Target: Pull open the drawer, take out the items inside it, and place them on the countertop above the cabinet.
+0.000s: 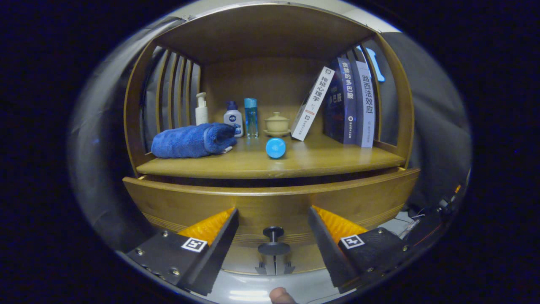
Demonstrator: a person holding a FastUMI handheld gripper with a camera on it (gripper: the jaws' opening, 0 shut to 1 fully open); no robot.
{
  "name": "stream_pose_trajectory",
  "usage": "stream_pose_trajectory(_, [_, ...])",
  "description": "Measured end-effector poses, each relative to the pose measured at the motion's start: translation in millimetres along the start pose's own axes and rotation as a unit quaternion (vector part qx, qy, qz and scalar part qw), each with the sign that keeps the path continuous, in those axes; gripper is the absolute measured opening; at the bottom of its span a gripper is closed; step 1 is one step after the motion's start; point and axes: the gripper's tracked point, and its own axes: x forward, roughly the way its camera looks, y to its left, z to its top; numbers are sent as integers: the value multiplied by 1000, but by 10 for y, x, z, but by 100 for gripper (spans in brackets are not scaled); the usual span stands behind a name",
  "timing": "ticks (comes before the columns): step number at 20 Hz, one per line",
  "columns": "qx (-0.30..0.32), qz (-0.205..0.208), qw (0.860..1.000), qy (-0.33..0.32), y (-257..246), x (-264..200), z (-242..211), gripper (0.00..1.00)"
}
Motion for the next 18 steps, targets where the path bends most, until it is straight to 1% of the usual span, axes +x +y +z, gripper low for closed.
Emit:
stream_pose_trajectory(12, [0,1,1000,10,18,243,78,99])
stream_pose_trajectory(18, [-10,-3,1000,11,15,252,67,99])
